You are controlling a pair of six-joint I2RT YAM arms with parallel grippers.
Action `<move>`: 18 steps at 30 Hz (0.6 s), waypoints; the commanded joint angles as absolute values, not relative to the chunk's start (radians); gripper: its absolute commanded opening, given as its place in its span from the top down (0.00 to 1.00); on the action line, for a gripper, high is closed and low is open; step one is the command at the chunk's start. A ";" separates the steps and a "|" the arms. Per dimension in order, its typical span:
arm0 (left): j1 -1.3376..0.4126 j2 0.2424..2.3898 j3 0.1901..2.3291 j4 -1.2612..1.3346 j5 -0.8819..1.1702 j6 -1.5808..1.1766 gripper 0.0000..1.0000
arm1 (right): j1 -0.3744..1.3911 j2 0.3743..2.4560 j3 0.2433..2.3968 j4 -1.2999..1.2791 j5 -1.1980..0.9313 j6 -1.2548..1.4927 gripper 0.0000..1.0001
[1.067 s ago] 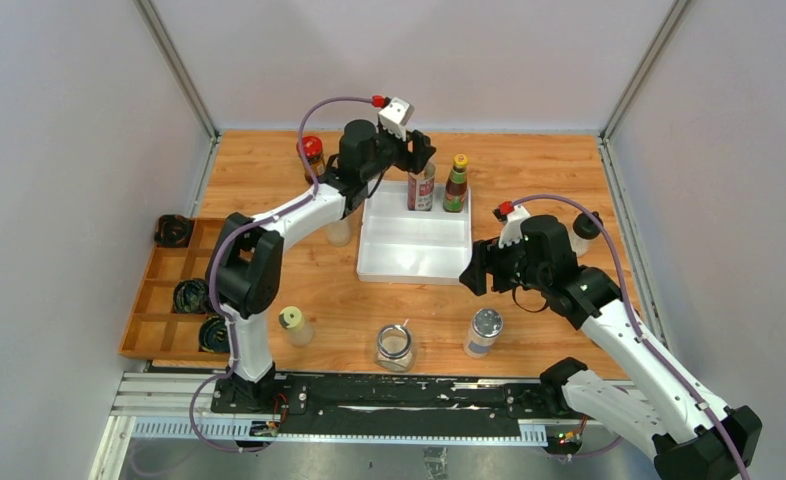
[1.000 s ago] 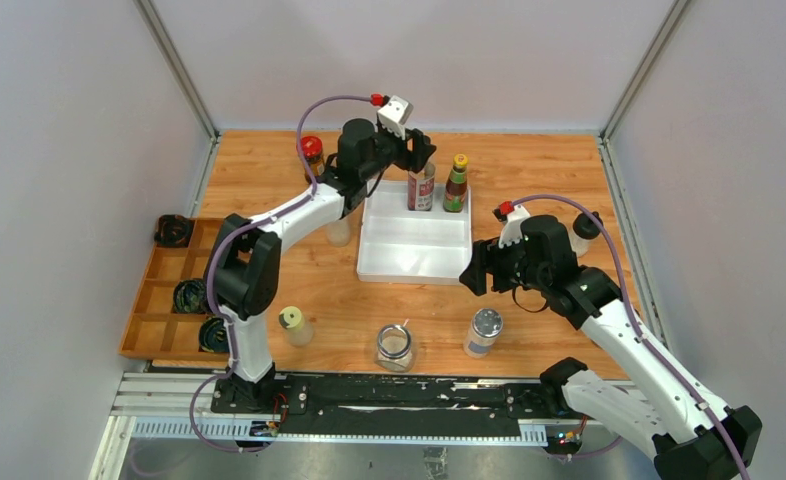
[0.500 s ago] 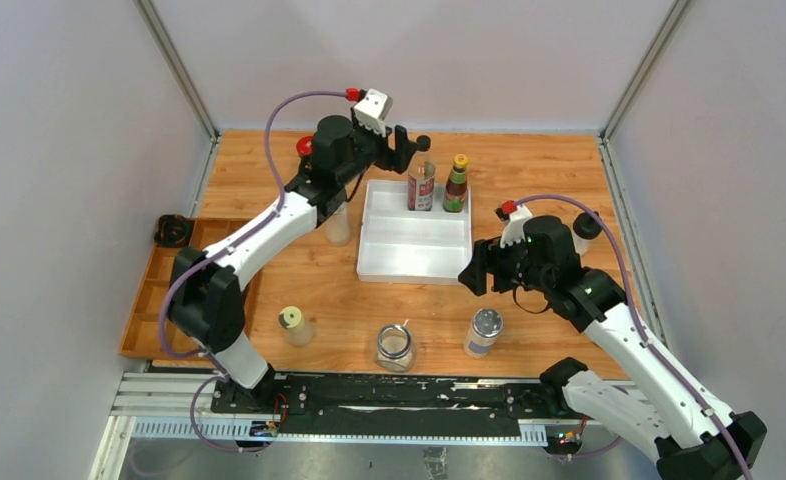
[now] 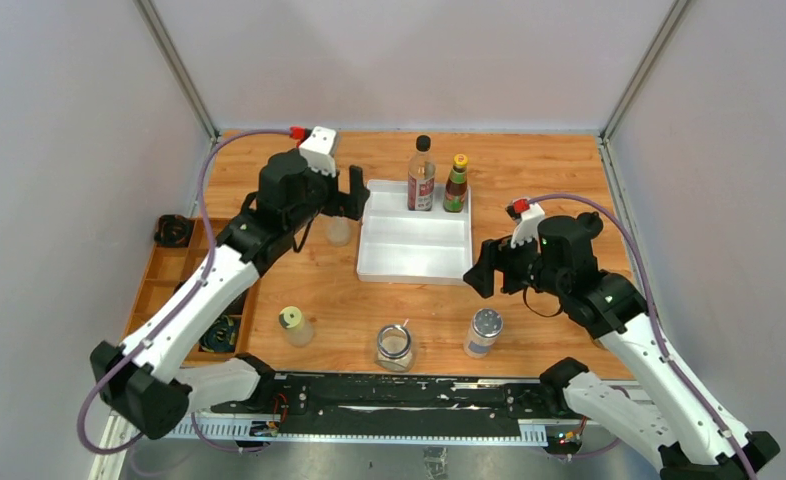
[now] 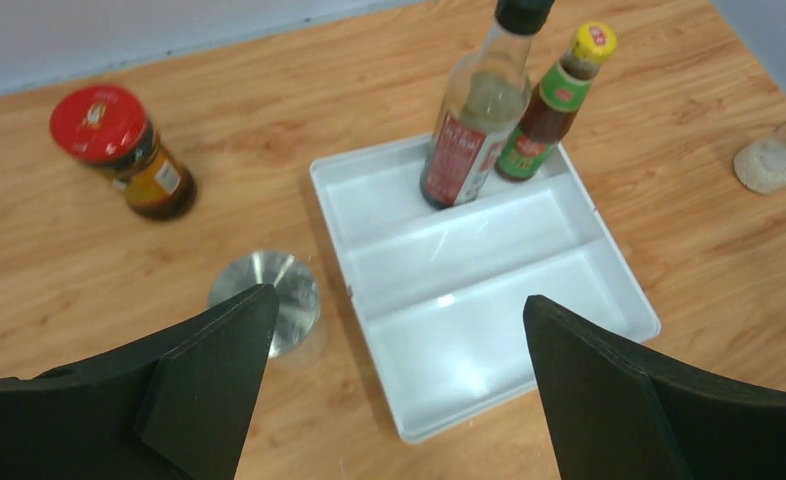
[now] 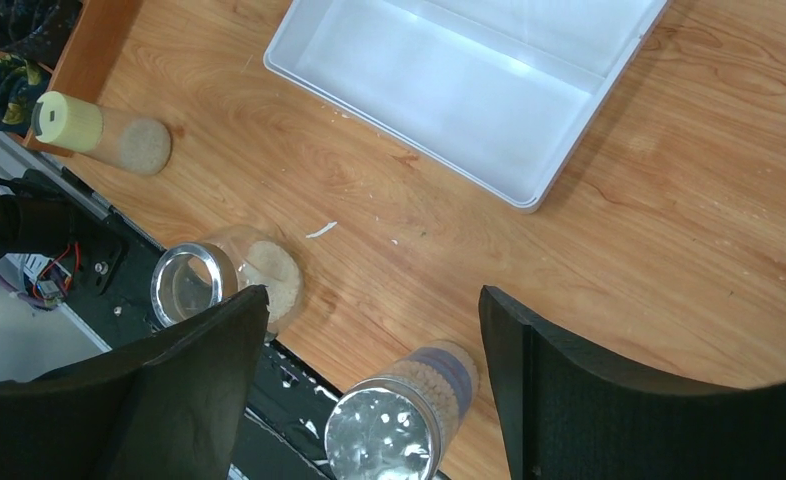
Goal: Organize the condiment bottles
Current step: Pick up the bottle from the center of the board.
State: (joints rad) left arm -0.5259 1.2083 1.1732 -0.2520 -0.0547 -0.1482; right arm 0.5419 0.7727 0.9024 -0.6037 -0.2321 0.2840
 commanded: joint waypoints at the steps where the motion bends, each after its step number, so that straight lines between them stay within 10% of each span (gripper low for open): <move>1: -0.529 1.052 1.101 -0.454 -0.135 -0.202 0.00 | 0.558 0.719 0.922 -0.677 -0.229 0.287 0.17; 8: -0.528 0.972 1.099 -0.601 -0.254 -0.247 0.00 | 0.558 0.637 0.899 -0.715 -0.257 0.322 0.16; 18: -0.200 1.492 1.451 -0.524 -0.102 -0.213 0.00 | 0.558 0.632 0.895 -0.738 -0.255 0.324 0.14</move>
State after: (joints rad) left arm -0.2771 1.3182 1.2984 -0.5446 -0.1352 -0.2394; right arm 0.5438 0.6395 0.9039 -0.7044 -0.2432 0.3134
